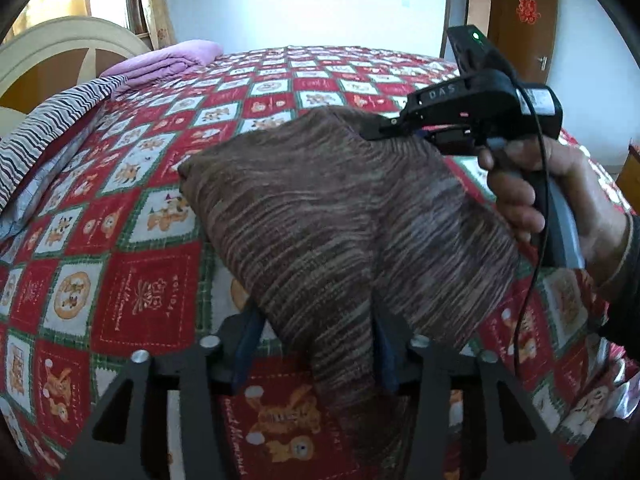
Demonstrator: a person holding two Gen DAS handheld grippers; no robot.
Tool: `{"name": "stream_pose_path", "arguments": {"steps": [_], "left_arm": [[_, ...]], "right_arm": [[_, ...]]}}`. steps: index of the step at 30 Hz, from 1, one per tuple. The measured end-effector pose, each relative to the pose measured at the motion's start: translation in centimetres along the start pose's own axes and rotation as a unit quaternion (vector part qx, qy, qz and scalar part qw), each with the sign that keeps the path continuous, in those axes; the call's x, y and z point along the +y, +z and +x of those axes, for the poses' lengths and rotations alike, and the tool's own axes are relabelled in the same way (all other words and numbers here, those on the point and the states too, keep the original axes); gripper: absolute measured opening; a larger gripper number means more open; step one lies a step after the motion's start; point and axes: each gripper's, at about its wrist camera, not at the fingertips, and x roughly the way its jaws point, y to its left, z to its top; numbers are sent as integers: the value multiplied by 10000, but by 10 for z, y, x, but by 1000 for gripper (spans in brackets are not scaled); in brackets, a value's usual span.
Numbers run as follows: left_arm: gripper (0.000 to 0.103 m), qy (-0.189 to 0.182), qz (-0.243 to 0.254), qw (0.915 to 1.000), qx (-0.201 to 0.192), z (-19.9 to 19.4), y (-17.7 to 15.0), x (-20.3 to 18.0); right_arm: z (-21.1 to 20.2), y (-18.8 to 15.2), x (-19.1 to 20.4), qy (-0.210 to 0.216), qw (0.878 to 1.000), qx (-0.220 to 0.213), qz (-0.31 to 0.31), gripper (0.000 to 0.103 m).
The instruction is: Fold small clothes
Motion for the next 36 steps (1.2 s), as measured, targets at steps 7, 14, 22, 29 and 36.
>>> {"name": "stream_pose_path", "arguments": {"steps": [7, 14, 22, 29, 36], "left_arm": [[71, 189, -161, 9982, -540, -25, 10, 7], [74, 789, -566, 9937, -559, -2, 19, 41], [91, 846, -959, 9908, -435, 19, 3, 58], [91, 824, -1082, 9883, -690, -19, 9, 53], [92, 875, -993, 9825, -1313, -74, 24, 39]], "right_arm": [[-25, -5, 12, -382, 9981, -343, -347, 26], [-65, -39, 69, -99, 9892, -728, -1271, 44], [-22, -69, 39, -247, 9951, 137, -948, 44], [-63, -82, 82, -1040, 9836, -611, -1337, 47], [-123, -106, 134, -1878, 9463, -1906, -1813, 60]]}}
